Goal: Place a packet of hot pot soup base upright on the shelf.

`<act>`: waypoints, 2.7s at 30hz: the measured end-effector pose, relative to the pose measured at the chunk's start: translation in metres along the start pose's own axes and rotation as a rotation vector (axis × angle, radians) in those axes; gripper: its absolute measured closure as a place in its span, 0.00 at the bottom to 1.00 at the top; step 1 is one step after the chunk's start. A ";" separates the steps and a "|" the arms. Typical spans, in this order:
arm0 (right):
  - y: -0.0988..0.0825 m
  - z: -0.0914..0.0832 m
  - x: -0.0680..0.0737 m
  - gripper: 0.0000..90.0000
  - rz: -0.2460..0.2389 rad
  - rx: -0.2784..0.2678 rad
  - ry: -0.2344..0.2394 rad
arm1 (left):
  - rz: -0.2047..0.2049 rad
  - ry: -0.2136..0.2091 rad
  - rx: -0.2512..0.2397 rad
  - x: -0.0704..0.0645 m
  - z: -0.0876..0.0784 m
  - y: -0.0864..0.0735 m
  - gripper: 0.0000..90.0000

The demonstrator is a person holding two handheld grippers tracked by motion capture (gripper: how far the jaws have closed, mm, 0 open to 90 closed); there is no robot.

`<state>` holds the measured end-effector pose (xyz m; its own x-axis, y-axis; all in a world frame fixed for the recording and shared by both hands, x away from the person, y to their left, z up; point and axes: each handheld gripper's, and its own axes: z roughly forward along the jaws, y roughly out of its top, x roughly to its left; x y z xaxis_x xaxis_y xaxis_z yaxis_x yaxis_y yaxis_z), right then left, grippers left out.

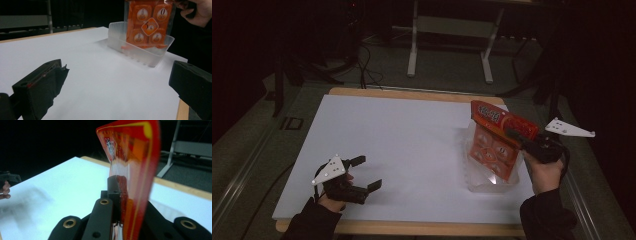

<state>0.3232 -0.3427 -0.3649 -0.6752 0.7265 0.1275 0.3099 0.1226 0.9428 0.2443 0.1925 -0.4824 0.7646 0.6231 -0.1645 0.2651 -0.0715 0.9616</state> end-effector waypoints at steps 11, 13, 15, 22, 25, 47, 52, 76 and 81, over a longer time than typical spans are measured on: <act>-0.030 -0.002 -0.011 1.00 0.055 -0.009 -0.036 | -0.008 -0.017 -0.012 0.001 0.000 -0.002 0.00; -0.034 -0.005 -0.018 1.00 0.062 -0.013 -0.058 | -0.004 -0.013 -0.004 0.001 0.001 -0.002 0.00; -0.037 -0.007 -0.022 1.00 0.061 -0.011 -0.084 | -0.004 -0.012 -0.006 0.001 0.001 -0.003 0.00; -0.047 -0.013 -0.039 1.00 0.081 0.006 -0.158 | 0.001 -0.016 0.005 0.000 0.003 -0.004 0.00; -0.049 -0.013 -0.042 0.98 0.076 0.012 -0.181 | 0.002 -0.017 0.007 -0.001 0.004 -0.004 0.00; -0.050 -0.036 -0.021 0.15 0.095 -0.009 -0.333 | 0.011 -0.018 -0.003 -0.002 0.001 -0.003 0.00; -0.053 -0.048 -0.010 0.16 0.078 -0.002 -0.360 | 0.017 -0.016 -0.011 -0.002 0.000 -0.003 0.00; -0.057 -0.055 0.053 0.16 0.009 -0.034 -0.224 | 0.019 -0.031 -0.012 -0.004 -0.002 -0.003 0.00; -0.057 -0.043 0.062 0.16 -0.016 -0.020 -0.185 | 0.020 -0.039 -0.009 -0.004 -0.001 -0.003 0.00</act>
<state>0.2348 -0.3335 -0.3977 -0.5445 0.8370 0.0550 0.2856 0.1233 0.9504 0.2398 0.1908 -0.4845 0.7920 0.5909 -0.1537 0.2443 -0.0760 0.9667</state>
